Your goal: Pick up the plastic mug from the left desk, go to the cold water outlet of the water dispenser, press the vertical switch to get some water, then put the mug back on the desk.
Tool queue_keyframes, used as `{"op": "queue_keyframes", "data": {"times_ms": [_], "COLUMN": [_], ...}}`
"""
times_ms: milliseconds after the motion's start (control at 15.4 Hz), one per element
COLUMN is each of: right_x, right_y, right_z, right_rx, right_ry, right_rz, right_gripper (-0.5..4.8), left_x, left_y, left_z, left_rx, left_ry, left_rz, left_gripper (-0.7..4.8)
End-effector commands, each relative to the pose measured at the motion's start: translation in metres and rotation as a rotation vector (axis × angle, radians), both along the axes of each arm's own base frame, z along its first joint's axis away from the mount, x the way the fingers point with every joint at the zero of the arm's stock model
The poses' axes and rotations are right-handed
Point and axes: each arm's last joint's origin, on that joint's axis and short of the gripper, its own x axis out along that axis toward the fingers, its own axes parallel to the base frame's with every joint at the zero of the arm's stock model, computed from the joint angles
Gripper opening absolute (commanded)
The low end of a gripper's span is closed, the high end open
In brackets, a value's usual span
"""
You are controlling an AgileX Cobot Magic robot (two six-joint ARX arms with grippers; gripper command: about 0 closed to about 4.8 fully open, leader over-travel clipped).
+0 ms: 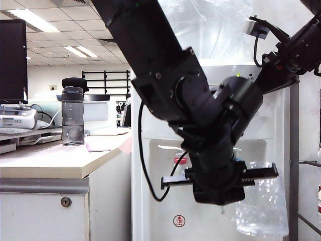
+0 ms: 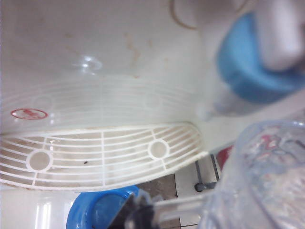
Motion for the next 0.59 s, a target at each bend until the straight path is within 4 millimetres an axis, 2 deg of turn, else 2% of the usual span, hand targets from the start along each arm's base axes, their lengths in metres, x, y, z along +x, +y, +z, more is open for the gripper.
{"op": "queue_keyframes", "data": {"times_ms": [65, 195, 455, 585], "right_x": [0.003, 0.003, -0.002, -0.008], "right_y": [-0.003, -0.003, -0.003, -0.005], "right_z": [0.013, 0.017, 0.032, 0.046], "right_rx": [0.000, 0.013, 0.050, 0.083], "right_ry": [-0.098, -0.114, -0.182, -0.226], "right_rz": [-0.030, -0.037, -0.057, -0.098], "right_gripper": [-0.05, -0.05, -0.05, -0.05], "left_x": [-0.006, -0.009, -0.019, -0.024], "left_y": [-0.006, -0.007, -0.011, -0.012], "left_z": [0.017, 0.026, 0.055, 0.072], "left_rx": [-0.054, -0.061, -0.095, -0.106], "left_ry": [-0.027, -0.037, -0.081, -0.116], "left_rz": [-0.033, -0.043, -0.084, -0.108], "left_gripper": [-0.06, -0.06, -0.06, -0.06]}}
